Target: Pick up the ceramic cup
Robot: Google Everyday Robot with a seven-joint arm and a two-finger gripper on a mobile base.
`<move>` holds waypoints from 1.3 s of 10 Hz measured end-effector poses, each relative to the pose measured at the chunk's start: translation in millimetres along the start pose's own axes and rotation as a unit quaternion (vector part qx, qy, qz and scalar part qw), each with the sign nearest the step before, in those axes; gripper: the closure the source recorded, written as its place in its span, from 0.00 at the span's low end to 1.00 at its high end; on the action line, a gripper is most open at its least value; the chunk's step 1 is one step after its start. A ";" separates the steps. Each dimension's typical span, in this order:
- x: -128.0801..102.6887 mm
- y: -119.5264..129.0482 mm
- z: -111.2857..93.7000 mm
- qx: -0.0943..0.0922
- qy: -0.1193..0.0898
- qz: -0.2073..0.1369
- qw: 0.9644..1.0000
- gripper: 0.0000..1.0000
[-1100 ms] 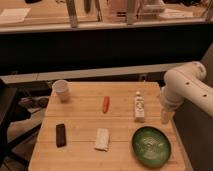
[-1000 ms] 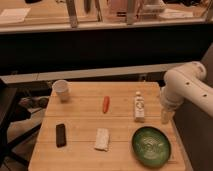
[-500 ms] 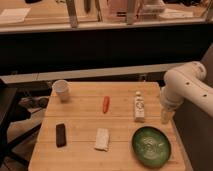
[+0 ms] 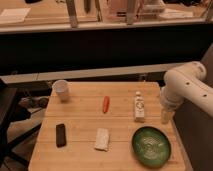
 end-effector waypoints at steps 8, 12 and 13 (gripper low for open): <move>-13.9 -10.0 -4.8 0.011 0.013 -0.019 1.000 0.20; -49.7 -29.2 -12.8 0.031 0.034 -0.056 0.997 0.20; -56.3 -33.9 -14.1 0.036 0.038 -0.067 0.996 0.20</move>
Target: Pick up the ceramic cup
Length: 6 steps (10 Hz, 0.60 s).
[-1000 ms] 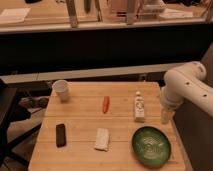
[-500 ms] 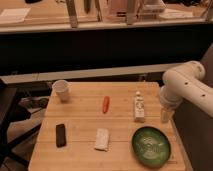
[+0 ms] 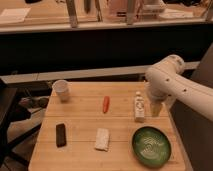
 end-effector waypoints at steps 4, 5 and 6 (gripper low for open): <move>-49.3 -28.2 -10.3 0.024 0.015 -0.052 0.998 0.20; -58.2 -34.7 -12.6 0.030 0.019 -0.066 0.997 0.20; -66.3 -40.2 -15.4 0.035 0.022 -0.077 0.996 0.20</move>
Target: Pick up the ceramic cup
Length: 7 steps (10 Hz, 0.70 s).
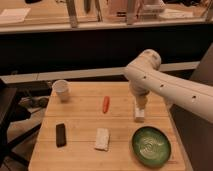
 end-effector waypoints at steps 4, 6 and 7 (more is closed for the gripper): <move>-33.0 -30.0 -9.0 0.028 0.006 -0.046 0.999 0.20; -49.1 -43.1 -12.2 0.039 0.007 -0.066 0.997 0.20; -58.7 -49.5 -13.0 0.044 0.006 -0.076 0.996 0.20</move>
